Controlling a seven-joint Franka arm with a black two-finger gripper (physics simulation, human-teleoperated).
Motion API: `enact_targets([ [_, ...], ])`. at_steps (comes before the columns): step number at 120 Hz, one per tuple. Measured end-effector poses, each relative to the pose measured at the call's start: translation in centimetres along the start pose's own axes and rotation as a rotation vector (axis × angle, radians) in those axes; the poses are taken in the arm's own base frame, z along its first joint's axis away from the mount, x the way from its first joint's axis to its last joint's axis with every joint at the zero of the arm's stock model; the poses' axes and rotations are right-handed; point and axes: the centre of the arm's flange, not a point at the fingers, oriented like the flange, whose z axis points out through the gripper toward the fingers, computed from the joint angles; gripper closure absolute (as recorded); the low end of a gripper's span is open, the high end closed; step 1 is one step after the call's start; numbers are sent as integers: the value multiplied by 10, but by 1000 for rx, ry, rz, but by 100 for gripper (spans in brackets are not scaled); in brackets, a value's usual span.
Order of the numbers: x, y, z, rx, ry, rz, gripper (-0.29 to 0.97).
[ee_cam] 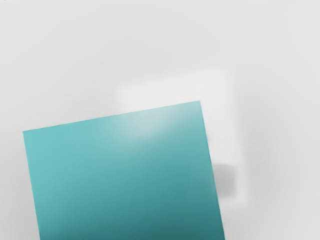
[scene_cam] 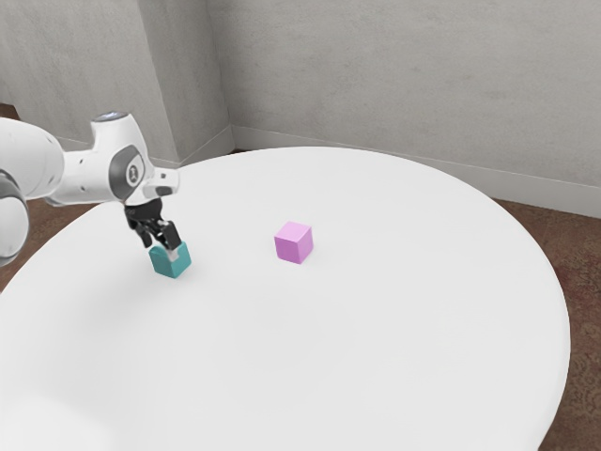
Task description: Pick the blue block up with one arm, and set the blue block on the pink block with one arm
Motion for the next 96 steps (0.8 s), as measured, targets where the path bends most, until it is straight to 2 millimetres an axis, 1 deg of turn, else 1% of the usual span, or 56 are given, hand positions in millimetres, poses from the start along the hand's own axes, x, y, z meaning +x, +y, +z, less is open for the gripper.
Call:
enact_targets([
  [8,3,2,0,-1,6,-8,0],
  [16,4,2,5,0,4,-16,-1],
  [26,5,2,9,3,8,-26,0],
  [37,4,1,25,0,-7,-39,0],
  [45,3,0,30,1,-12,-46,0],
  [57,2,-2,34,11,-19,-49,0],
  [96,6,-6,35,51,-32,-35,0],
])
